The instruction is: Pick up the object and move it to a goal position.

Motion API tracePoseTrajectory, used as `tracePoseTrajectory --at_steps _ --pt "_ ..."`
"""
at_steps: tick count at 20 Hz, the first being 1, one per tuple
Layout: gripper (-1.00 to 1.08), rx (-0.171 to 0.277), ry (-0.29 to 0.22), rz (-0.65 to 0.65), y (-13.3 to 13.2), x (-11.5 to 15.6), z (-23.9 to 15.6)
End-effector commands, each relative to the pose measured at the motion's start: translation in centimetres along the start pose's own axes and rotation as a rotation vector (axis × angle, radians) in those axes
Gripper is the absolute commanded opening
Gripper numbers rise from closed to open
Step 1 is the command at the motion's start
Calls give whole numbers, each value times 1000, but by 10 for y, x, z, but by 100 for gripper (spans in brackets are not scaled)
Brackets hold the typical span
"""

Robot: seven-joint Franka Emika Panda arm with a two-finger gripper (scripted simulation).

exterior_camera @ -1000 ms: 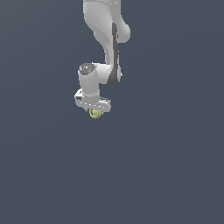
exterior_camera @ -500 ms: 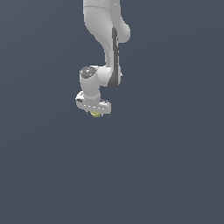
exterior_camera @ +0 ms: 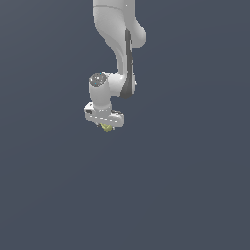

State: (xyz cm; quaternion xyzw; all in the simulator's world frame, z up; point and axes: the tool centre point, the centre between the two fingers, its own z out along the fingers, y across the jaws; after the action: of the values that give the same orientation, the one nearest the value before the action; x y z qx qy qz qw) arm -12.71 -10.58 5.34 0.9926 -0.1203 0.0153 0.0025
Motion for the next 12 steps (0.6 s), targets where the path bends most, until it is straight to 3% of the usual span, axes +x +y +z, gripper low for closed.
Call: tracePoseTrajectory --at_steps 1,12 --pt "-100 0 1 0 -2 1 -3" --pt "-100 -1 -4 -2 -30 6 -55"
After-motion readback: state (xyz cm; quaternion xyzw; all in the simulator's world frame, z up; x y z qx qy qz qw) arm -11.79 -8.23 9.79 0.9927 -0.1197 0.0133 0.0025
